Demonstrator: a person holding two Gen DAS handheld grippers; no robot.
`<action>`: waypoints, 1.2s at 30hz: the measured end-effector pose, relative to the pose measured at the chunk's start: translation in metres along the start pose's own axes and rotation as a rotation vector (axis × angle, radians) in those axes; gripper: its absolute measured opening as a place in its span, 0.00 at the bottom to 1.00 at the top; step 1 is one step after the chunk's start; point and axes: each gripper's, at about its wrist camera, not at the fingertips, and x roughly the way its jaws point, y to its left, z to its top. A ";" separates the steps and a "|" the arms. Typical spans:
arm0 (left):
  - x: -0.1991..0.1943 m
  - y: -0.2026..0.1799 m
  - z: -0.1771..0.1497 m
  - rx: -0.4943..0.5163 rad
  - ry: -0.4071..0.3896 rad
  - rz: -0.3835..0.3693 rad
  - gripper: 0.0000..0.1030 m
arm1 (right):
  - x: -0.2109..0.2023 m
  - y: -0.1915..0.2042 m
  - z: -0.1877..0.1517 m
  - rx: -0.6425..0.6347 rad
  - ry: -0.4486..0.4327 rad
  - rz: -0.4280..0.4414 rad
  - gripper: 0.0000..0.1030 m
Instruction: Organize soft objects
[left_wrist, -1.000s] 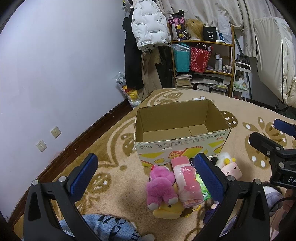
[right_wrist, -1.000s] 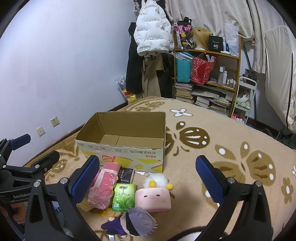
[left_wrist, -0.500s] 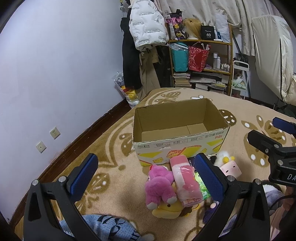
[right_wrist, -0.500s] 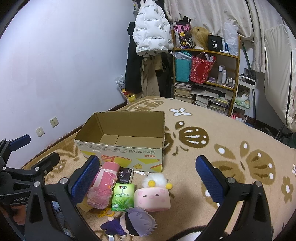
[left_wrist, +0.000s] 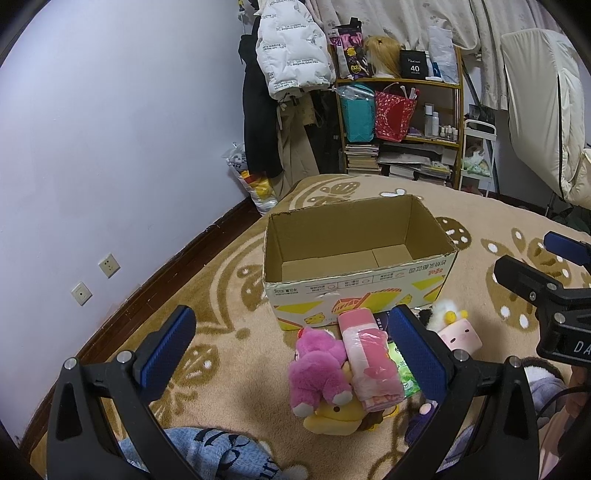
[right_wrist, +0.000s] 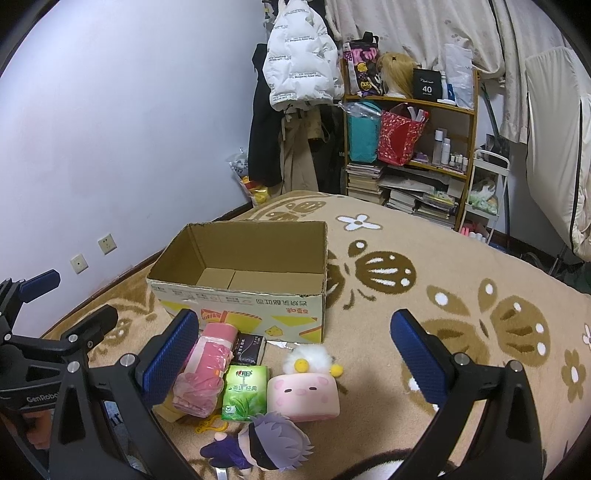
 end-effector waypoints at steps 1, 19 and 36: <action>0.000 0.000 0.000 0.000 0.000 0.000 1.00 | 0.000 -0.001 -0.001 0.000 0.001 0.000 1.00; 0.000 0.000 0.000 0.001 0.001 0.000 1.00 | 0.000 0.000 0.000 0.001 0.002 0.000 1.00; 0.003 0.000 -0.004 -0.002 0.021 0.010 1.00 | 0.010 -0.006 -0.009 0.013 0.037 -0.027 1.00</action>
